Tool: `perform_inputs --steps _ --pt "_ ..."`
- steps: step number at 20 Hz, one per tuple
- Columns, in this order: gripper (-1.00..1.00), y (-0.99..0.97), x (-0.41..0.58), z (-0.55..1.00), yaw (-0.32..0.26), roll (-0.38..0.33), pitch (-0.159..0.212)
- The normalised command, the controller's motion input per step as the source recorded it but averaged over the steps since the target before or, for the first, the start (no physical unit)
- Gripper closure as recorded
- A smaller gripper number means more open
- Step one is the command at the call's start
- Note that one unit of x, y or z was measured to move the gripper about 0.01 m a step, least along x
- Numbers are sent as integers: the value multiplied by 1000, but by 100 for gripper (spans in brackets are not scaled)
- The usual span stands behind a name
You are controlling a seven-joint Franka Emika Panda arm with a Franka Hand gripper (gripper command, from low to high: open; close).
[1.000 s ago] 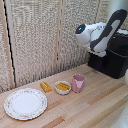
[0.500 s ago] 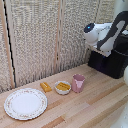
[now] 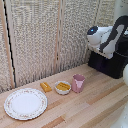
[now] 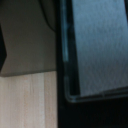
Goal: Carefully navigate your gripper to the air fryer's handle. Confidently seize the handle using your gripper. Gradually bring the handle toward yourself to access the air fryer.
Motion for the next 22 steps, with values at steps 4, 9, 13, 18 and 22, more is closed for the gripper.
perform_inputs --steps 4,9,13,18,22 --pt "100 -114 13 -9 -7 -1 23" --pt "100 -13 5 0 -10 0 1" --pt "100 3 0 71 -81 65 33" --pt "100 3 34 146 -93 98 140" --pt "100 154 51 99 -95 26 161"
